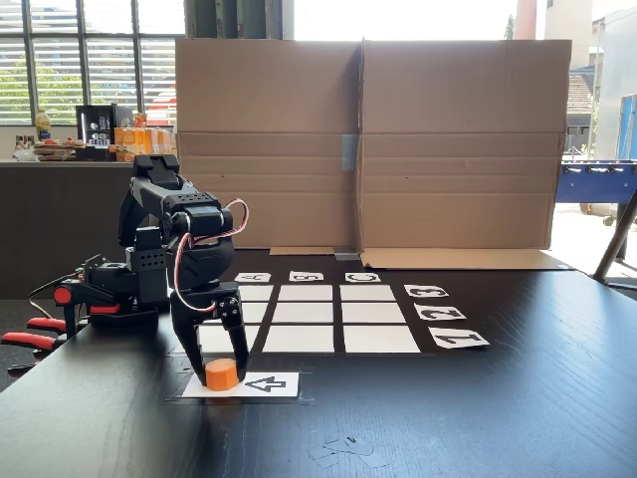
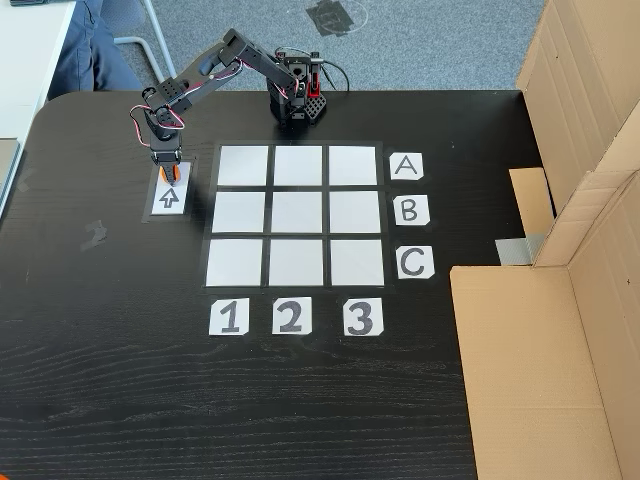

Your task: Pick up the round, orange token and place it in the grid on square A1.

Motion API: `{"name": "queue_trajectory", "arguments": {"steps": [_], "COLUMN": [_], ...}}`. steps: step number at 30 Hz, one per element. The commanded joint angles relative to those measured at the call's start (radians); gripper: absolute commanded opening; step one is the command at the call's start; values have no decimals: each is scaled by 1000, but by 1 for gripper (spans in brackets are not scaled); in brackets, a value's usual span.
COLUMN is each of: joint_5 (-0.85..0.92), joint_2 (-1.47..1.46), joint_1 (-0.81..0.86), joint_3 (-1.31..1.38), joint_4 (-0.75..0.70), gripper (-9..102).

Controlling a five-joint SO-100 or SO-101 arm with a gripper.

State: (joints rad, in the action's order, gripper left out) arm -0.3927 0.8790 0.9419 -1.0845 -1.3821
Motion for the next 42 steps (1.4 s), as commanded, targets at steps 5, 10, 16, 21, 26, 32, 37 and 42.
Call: {"name": "queue_trajectory", "arguments": {"steps": [5, 10, 16, 21, 26, 32, 37, 42], "joint_5": [-5, -2, 14, 25, 52, 86, 106, 117], "joint_2": [35, 129, 268, 399, 581, 851, 1065, 1244], "joint_1": [-12, -6, 5, 26, 44, 43, 32, -6], "joint_3": [29, 29, 31, -3, -149, -408, -644, -864], "joint_4": [-25, -28, -92, -152, -152, -152, -152, -144], "gripper": [13, 13, 13, 13, 13, 13, 13, 13]}}
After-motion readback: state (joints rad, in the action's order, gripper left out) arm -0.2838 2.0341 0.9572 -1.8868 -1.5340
